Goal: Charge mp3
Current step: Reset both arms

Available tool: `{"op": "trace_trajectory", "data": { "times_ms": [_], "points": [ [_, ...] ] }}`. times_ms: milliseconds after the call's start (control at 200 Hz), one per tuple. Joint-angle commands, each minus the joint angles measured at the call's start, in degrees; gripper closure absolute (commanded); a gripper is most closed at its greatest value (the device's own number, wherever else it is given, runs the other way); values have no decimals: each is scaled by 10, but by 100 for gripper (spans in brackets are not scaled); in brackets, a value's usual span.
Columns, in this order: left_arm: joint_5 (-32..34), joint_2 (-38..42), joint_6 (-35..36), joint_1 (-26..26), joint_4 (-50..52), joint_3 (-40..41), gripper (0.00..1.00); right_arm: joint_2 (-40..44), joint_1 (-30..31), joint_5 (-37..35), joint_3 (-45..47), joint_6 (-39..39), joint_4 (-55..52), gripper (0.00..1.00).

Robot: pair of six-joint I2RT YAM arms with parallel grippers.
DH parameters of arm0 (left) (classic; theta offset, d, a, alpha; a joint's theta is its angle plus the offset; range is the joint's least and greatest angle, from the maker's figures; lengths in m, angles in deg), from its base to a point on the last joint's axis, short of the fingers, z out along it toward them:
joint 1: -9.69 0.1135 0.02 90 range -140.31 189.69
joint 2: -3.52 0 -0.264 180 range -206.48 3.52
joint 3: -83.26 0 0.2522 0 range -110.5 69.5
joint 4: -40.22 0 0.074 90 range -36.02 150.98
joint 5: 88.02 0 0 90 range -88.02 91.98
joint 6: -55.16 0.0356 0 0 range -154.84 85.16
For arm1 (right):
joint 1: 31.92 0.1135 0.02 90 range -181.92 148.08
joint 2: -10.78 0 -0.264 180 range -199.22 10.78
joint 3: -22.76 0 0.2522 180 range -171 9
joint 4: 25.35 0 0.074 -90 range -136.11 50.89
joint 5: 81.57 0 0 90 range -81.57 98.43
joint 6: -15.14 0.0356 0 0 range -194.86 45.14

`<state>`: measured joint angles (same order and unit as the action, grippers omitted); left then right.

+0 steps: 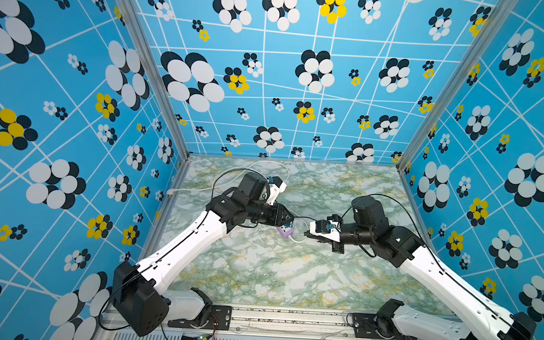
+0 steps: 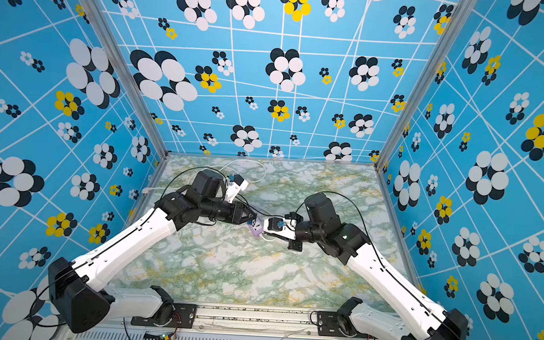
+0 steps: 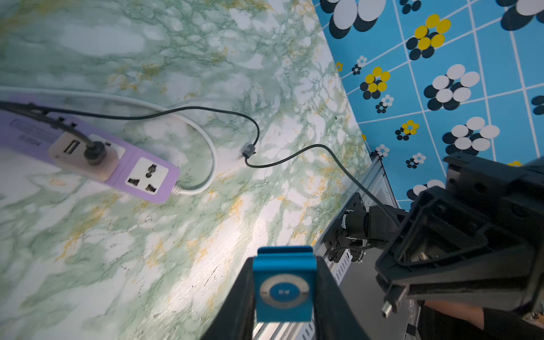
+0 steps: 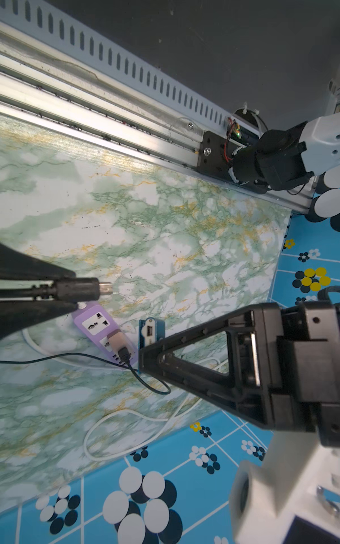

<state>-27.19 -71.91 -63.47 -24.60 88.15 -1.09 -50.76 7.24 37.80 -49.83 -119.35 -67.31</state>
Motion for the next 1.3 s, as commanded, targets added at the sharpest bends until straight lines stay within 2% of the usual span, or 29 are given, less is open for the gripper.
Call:
{"op": "trace_trajectory", "data": {
  "times_ms": [0, 95, 385, 785, 1294],
  "points": [
    [88, 11, -54, -20, 85, -28, 79, -6, 16, -102, -25, -9, -41, 100],
    [104, 20, -91, -33, 86, -20, 82, -19, 29, -118, -36, 0, -39, 100],
    [74, 11, -170, -49, 52, -3, 83, -69, 66, -110, -66, -7, -20, 100],
    [51, 6, -180, -48, 47, -2, 83, -108, 71, -97, -94, -11, -36, 100],
    [40, -1, -191, -47, 34, -2, 84, -117, 71, -91, -97, -30, -66, 100]
  ]
}}
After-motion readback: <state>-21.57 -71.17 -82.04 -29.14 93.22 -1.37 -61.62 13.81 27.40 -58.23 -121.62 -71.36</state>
